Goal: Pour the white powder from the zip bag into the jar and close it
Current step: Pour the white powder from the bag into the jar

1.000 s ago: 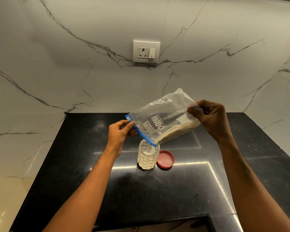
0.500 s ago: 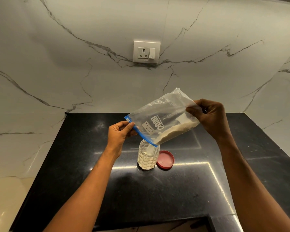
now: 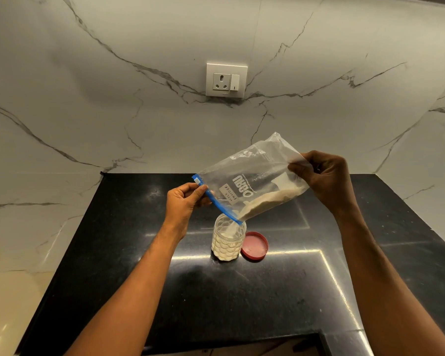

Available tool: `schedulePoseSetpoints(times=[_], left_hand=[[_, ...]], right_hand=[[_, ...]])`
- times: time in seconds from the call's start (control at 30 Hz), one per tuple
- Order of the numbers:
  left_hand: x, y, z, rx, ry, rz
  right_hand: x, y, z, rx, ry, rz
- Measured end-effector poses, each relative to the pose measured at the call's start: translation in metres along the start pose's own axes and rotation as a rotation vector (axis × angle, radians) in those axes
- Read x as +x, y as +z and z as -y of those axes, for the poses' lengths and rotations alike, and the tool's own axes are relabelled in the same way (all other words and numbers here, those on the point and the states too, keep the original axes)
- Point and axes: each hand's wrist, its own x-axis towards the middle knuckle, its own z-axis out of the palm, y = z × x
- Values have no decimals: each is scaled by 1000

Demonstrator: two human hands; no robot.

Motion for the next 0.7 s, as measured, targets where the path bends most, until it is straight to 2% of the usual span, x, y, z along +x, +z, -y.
schedulePoseSetpoints(times=[0.7], left_hand=[[0, -5, 1, -16, 6, 3]], right_hand=[[1, 4, 11, -10, -6, 3]])
